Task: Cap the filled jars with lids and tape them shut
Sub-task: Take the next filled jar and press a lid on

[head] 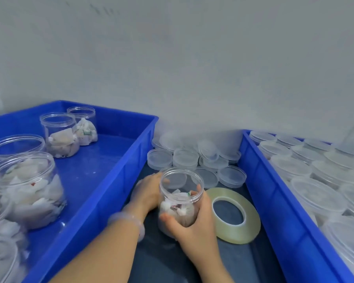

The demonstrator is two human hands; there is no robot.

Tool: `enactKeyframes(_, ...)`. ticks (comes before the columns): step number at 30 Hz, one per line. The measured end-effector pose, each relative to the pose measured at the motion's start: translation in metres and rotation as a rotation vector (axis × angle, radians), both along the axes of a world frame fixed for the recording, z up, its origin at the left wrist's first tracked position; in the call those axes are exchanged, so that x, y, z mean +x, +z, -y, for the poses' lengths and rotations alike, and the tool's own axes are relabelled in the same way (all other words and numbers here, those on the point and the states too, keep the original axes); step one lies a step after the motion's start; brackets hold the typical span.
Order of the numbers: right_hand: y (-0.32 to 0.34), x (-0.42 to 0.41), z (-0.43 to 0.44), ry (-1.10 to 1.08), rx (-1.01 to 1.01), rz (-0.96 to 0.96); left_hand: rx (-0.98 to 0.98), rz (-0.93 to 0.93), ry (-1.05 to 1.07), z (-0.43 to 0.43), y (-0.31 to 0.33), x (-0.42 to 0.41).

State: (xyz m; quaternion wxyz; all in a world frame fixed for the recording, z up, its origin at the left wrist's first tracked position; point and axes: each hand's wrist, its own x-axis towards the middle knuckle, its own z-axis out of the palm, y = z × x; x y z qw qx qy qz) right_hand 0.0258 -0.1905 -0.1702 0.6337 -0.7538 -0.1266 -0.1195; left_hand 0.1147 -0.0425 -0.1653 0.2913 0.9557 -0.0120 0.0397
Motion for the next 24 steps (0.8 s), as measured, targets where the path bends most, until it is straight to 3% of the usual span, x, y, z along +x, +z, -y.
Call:
enactKeyframes(3, -0.002, 0.003, 0.002, -0.025, -0.017, 0.019, -0.016, 0.202, 0.031, 0.001, -0.010, 0.003)
enactKeyframes(4, -0.001, 0.003, 0.002, -0.033, -0.015, 0.019, -0.141, 0.265, 0.058, 0.001, -0.011, 0.002)
enactKeyframes(7, 0.002, 0.004, 0.002, -0.034, -0.006, 0.002, -0.761, 0.440, 0.246, 0.008, 0.007, -0.017)
enactKeyframes(9, 0.002, 0.004, 0.002, -0.032, -0.013, -0.015, -1.044, 0.532, 0.273, 0.018, 0.030, -0.027)
enactKeyframes(12, 0.002, 0.003, 0.002, -0.024, -0.015, -0.032, -1.554, 0.482, 0.273, 0.019, 0.074, -0.036)
enactKeyframes(13, 0.002, 0.002, 0.002, -0.025, -0.013, -0.040, -1.585, 0.432, 0.280, 0.016, 0.085, -0.038)
enactKeyframes(14, 0.002, 0.002, 0.002, -0.026, -0.015, -0.047, -1.469, 0.395, 0.303, 0.013, 0.092, -0.041)
enactKeyframes(16, 0.002, 0.002, 0.002, -0.027, -0.015, -0.051, -1.050, 0.316, 0.342, 0.005, 0.096, -0.045)
enactKeyframes(19, 0.004, 0.001, 0.001, -0.037, -0.022, -0.034, -0.515, 0.056, 0.274, 0.005, 0.092, -0.050)
enactKeyframes(21, 0.004, 0.000, 0.001, -0.039, -0.019, -0.028, -0.367, 0.055, 0.222, 0.008, 0.089, -0.050)
enactKeyframes(24, 0.003, 0.000, 0.001, -0.040, -0.028, -0.030, -0.387, 0.329, 0.221, 0.009, 0.100, -0.055)
